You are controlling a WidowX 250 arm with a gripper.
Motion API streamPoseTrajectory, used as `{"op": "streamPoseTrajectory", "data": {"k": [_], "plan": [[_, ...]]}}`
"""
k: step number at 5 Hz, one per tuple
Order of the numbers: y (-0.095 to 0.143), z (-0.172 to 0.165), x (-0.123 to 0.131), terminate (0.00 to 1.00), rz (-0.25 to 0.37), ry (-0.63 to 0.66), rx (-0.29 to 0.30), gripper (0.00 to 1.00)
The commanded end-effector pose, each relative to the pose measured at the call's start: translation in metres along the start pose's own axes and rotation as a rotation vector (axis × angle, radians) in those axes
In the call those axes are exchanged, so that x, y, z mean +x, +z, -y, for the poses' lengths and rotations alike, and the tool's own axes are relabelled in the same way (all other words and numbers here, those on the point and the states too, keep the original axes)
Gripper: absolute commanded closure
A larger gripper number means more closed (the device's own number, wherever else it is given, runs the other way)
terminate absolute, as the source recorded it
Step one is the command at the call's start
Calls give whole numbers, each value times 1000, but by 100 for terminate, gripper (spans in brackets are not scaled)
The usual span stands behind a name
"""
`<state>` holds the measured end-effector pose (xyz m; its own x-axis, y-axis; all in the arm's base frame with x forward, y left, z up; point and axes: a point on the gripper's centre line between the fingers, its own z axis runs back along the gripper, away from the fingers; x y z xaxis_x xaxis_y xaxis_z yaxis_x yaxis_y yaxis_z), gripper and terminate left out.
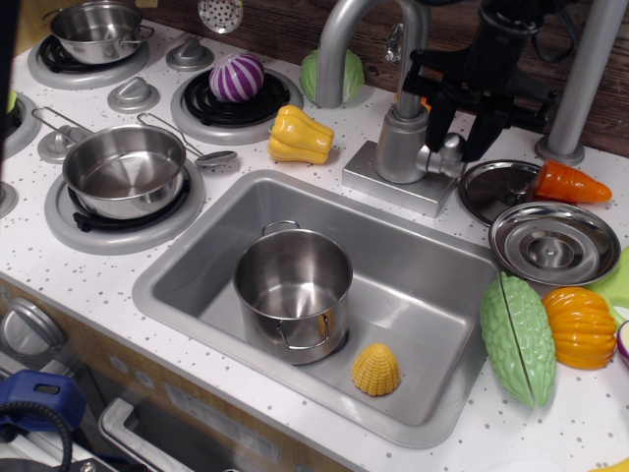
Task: Turn lever vertical to front
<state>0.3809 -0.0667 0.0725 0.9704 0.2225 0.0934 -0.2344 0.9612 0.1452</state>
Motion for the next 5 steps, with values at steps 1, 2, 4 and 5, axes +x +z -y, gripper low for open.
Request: {"op": "streamPoseTrajectory", "data": {"k": [1, 2, 4, 5], "plan": [[8, 7, -12, 0, 60, -7, -66, 100], [-11, 8, -16, 0, 62, -11, -119, 100], [-21, 7, -19, 0, 74, -15, -119, 100], [-14, 6, -16, 0, 61, -21, -86, 100]]}}
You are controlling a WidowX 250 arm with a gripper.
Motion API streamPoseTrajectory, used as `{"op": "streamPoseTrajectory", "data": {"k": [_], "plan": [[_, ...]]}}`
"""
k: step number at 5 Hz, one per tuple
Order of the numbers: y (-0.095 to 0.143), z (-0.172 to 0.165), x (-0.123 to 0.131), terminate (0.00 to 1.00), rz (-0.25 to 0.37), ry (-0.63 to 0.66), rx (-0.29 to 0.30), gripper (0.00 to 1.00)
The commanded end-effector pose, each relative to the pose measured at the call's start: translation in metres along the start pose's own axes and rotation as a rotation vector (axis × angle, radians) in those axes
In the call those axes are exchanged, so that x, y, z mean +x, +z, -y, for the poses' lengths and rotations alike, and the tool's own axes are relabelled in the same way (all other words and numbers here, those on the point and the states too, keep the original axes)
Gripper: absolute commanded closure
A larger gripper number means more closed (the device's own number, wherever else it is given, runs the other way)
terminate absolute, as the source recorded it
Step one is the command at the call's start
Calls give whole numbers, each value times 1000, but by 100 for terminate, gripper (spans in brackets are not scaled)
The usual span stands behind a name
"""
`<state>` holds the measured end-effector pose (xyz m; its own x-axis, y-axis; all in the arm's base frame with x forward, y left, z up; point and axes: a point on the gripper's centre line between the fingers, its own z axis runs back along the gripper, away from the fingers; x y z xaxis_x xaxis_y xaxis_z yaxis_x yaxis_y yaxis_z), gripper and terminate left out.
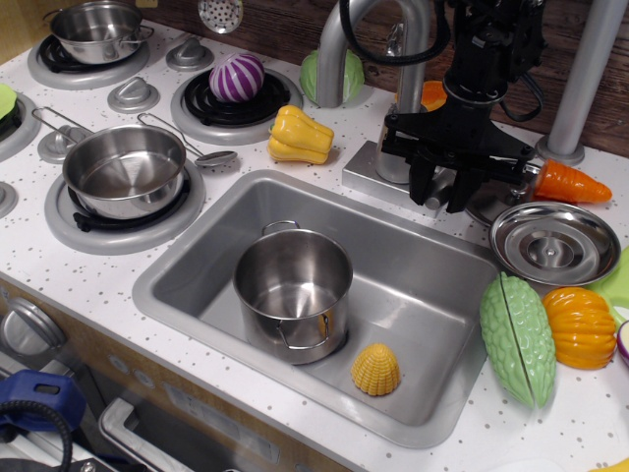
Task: Turn lever vertical to front
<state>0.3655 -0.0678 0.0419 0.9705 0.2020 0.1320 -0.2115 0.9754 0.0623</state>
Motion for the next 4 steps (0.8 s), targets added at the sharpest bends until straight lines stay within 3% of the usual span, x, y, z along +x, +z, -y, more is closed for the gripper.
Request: {"op": "streamPoseTrajectory", "data": {"k": [1, 3, 4], "plan": [[37, 4, 5, 0, 22, -2, 60, 0], [37, 4, 5, 0, 22, -2, 60, 0], [37, 4, 5, 100, 22, -2, 60, 0]]}}
